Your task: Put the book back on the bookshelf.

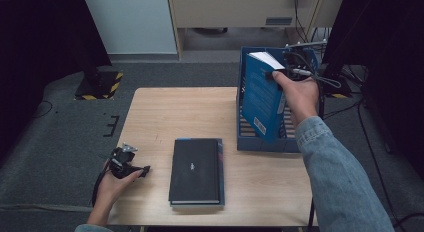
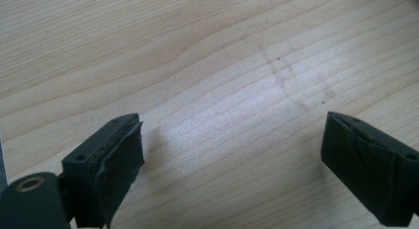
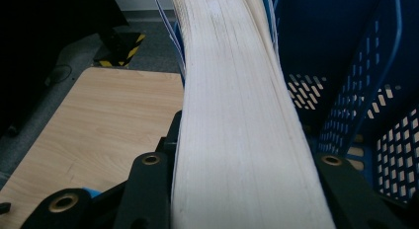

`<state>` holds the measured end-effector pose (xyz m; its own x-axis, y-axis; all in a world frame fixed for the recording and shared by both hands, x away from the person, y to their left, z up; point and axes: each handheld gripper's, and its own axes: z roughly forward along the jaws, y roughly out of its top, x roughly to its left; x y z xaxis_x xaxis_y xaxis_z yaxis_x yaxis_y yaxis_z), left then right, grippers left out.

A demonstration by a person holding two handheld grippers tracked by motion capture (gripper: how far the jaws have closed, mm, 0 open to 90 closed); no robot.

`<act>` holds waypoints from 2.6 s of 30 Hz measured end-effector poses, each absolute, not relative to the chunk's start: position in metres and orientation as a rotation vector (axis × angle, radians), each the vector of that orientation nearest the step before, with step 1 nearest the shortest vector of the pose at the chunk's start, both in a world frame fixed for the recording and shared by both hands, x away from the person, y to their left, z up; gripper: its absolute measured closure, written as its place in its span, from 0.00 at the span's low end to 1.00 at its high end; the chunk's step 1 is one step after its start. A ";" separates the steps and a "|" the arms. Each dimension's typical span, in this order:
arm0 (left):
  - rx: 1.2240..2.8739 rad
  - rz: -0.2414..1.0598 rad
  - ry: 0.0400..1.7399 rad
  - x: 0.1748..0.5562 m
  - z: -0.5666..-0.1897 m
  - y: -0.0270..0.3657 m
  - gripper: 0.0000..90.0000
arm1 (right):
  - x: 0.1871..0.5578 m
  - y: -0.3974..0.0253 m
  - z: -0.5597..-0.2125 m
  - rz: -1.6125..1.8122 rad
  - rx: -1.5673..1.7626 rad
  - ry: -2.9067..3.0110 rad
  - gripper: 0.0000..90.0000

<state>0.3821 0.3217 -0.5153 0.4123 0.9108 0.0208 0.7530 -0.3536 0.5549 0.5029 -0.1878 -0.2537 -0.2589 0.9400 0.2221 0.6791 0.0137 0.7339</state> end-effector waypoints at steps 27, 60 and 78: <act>2.218 0.425 1.397 0.382 -0.516 0.319 0.10 | 0.538 -0.158 -0.253 1.061 1.700 1.906 0.66; 2.224 0.466 1.364 0.381 -0.510 0.313 0.11 | 0.552 -0.150 -0.313 1.043 1.732 1.847 0.66; 2.187 0.465 1.388 0.381 -0.510 0.316 0.10 | 0.544 -0.154 -0.325 1.041 1.733 1.891 0.66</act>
